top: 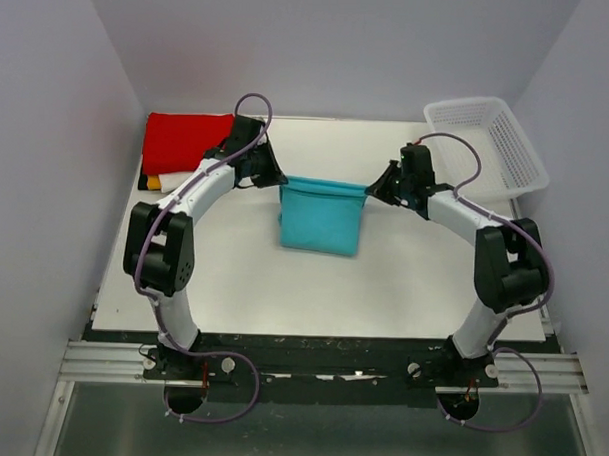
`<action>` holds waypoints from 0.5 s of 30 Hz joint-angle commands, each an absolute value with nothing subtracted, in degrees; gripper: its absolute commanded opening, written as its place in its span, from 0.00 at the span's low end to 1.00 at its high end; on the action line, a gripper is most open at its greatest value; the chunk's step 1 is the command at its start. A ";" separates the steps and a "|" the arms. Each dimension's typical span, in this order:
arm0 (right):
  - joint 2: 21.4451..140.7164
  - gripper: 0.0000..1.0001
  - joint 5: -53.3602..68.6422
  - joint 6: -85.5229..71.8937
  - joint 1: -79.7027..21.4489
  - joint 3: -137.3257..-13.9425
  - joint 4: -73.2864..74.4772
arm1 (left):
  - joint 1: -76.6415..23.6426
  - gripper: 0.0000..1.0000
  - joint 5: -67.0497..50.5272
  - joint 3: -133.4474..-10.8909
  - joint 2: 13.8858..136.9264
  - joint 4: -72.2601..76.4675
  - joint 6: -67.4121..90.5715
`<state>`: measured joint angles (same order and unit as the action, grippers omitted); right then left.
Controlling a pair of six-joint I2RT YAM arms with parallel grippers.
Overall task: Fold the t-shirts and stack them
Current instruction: Fold the long partially folded tshirt into a neat square
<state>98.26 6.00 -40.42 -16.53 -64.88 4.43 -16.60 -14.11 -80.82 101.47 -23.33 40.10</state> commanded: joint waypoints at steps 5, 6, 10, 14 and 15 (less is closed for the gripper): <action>111.85 0.75 7.67 -36.73 -13.93 -76.79 1.47 | -13.42 0.94 -18.60 -98.52 116.61 -32.35 36.74; 112.14 0.97 8.41 -35.50 -13.95 -78.54 2.72 | -13.20 0.98 -19.42 -100.04 117.00 -33.29 36.66; 106.97 1.00 11.80 -35.21 -13.97 -75.82 1.32 | -13.51 0.99 -22.49 -95.63 111.79 -28.74 37.23; 101.57 1.00 24.85 -40.37 -14.30 -64.34 -11.63 | -14.84 0.99 -28.63 -90.05 108.29 -22.86 38.49; 101.38 1.00 27.42 -42.02 -14.96 -62.62 -14.12 | -15.20 0.99 -30.00 -89.08 108.35 -21.55 38.98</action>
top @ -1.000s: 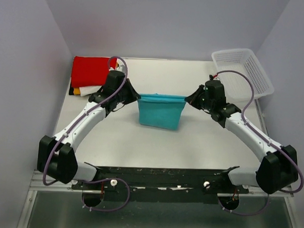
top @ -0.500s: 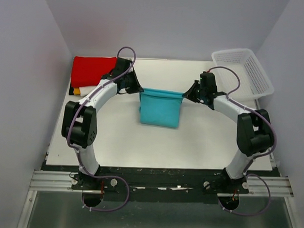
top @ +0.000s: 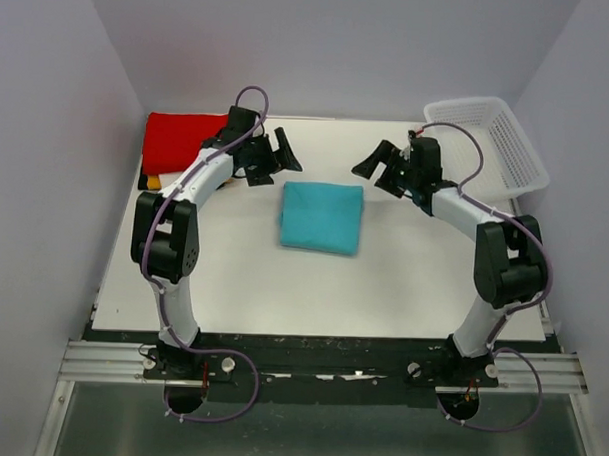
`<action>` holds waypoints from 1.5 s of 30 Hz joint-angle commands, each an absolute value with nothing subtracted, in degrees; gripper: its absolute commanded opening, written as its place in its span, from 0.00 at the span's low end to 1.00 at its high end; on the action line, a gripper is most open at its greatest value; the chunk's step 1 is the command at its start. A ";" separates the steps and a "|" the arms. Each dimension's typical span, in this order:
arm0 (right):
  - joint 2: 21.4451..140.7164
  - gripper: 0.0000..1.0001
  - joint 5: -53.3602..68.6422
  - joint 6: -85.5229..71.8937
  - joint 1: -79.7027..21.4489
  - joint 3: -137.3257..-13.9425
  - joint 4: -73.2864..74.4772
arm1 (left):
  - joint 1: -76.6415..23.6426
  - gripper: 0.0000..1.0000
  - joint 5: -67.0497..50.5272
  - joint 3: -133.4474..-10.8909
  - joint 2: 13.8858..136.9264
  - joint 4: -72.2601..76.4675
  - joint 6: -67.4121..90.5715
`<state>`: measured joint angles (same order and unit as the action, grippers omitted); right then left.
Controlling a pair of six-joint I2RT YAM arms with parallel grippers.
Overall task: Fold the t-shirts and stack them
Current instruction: Fold the long partially folded tshirt into a neat square
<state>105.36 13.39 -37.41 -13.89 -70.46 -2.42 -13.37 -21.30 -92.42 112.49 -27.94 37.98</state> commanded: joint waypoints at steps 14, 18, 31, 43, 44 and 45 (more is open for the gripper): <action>102.93 1.00 35.00 -50.15 -21.31 -40.63 -27.43 | -21.14 0.98 -36.94 -64.78 108.61 -5.78 43.83; 98.33 1.00 31.57 -49.71 -21.64 -33.74 -26.57 | -22.44 0.99 -34.35 -54.51 104.61 -2.55 44.47; 65.43 1.00 18.46 -48.04 -31.82 -23.41 -2.43 | -31.67 0.98 -23.98 -30.75 75.62 -6.28 45.98; 40.58 1.00 -8.25 -49.43 -31.82 -21.03 6.99 | -26.57 0.99 -4.67 -27.93 58.37 -17.22 47.68; 40.26 1.00 -8.52 -49.63 -31.77 -20.92 7.55 | -24.87 0.98 -5.44 -27.55 59.38 -15.77 47.47; 40.16 1.00 -8.53 -49.77 -31.75 -20.91 8.04 | -23.66 0.99 -6.31 -27.18 60.29 -14.40 47.60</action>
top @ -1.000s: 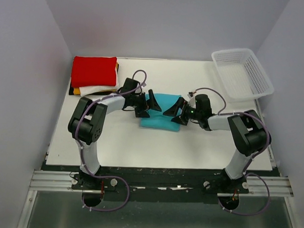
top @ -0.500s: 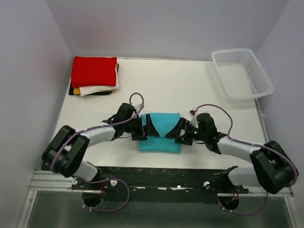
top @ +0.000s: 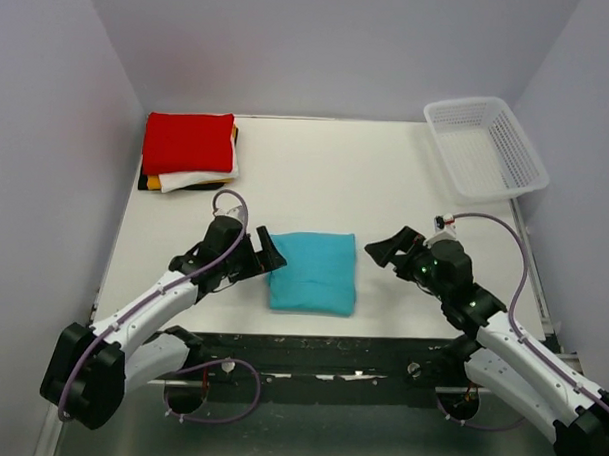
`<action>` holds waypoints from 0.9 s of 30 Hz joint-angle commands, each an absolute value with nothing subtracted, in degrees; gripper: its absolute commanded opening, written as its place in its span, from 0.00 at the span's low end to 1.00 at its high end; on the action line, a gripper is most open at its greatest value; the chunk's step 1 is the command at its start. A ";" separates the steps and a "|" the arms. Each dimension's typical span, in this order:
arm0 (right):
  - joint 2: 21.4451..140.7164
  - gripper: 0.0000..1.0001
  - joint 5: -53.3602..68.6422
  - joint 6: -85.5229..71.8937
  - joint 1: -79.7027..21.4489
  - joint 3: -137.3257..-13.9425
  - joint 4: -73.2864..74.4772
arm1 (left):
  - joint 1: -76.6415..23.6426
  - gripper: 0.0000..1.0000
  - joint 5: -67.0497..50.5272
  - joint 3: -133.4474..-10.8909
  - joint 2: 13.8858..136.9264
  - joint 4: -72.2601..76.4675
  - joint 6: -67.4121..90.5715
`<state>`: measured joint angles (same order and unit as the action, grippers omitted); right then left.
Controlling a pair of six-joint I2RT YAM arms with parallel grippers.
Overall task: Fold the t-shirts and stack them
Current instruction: Fold the long partially folded tshirt into a neat square, then put the neatly folded tshirt into the corner of the board with the left arm
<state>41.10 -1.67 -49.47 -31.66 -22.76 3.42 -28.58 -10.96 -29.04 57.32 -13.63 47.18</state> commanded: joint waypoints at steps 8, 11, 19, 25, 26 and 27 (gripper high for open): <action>41.36 1.00 -7.32 -48.49 -31.82 -21.62 9.37 | -21.88 0.99 -11.42 -28.34 74.29 -7.82 47.01; 41.90 1.00 -6.98 -48.03 -31.81 -21.94 9.27 | -21.88 0.98 -17.03 -27.87 79.24 -2.68 46.95; 41.99 1.00 -6.78 -47.22 -31.77 -22.06 8.97 | -25.44 0.65 -20.44 -29.38 89.11 2.82 49.66; 42.37 1.00 -7.37 -45.44 -31.82 -22.37 8.47 | -28.23 0.09 -17.65 -33.65 95.65 0.63 50.88; 42.44 1.00 -7.38 -45.06 -31.82 -22.41 8.47 | -28.66 0.00 -16.80 -34.54 96.38 0.10 50.80; 42.68 1.00 -7.51 -44.78 -31.82 -22.41 8.30 | -28.97 0.00 -15.95 -35.59 97.03 -1.44 50.76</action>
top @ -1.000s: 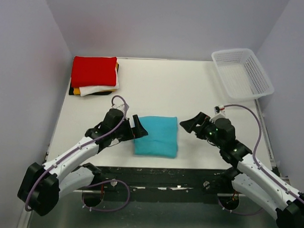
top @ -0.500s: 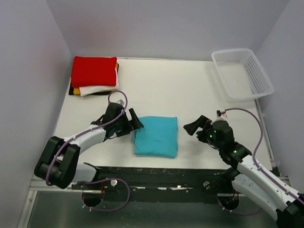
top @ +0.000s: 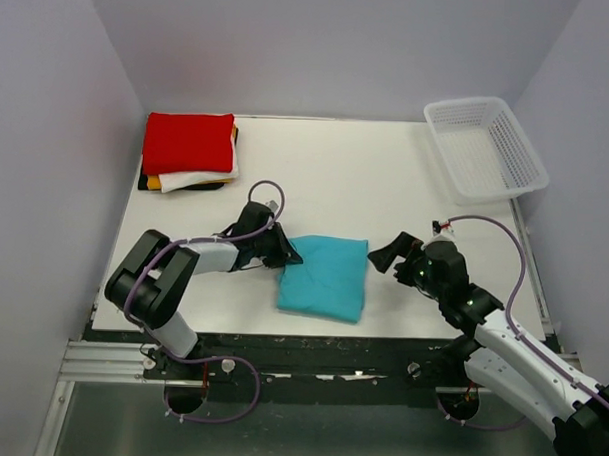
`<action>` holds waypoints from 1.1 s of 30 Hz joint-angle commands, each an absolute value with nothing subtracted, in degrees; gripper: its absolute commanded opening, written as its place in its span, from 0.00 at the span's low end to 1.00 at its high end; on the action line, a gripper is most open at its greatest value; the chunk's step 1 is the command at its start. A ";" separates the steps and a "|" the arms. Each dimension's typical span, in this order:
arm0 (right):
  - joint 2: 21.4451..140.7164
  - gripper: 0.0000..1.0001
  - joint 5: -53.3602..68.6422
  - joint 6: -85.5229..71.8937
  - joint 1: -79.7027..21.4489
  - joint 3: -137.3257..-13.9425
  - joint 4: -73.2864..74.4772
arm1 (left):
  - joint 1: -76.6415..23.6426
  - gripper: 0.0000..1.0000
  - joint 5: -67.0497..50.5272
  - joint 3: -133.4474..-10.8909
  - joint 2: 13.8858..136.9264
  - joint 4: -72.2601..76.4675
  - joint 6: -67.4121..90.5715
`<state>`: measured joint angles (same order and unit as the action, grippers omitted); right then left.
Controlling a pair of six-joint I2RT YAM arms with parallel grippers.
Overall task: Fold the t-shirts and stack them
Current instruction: Put the neatly folded tshirt into the corner of the board with the left arm
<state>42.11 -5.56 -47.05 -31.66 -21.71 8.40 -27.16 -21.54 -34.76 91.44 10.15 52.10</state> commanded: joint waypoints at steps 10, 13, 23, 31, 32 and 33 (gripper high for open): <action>44.64 1.00 -7.74 -42.31 -31.82 -21.79 6.78 | -31.29 0.00 3.44 -52.02 96.23 -22.34 45.18; 44.82 1.00 -7.86 -41.39 -31.77 -21.41 6.44 | -31.25 0.00 11.57 -61.88 97.68 -30.49 41.85; 43.29 1.00 -13.00 -38.74 -31.80 -19.93 7.18 | -25.17 0.00 21.53 -89.71 109.39 -41.56 22.03; 40.87 1.00 -17.20 -38.68 -31.75 -18.92 7.83 | -18.77 0.00 30.56 -106.65 113.99 -41.31 5.30; 40.87 1.00 -17.48 -38.67 -31.75 -18.90 7.74 | -18.03 0.00 31.27 -107.35 113.99 -39.79 3.60; 41.05 1.00 -17.78 -38.70 -31.71 -18.83 7.65 | -17.24 0.00 31.29 -108.09 113.93 -38.54 1.81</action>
<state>41.45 -14.09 -39.55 -31.66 -19.97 7.42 -20.01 24.69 -103.59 114.43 -41.50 14.26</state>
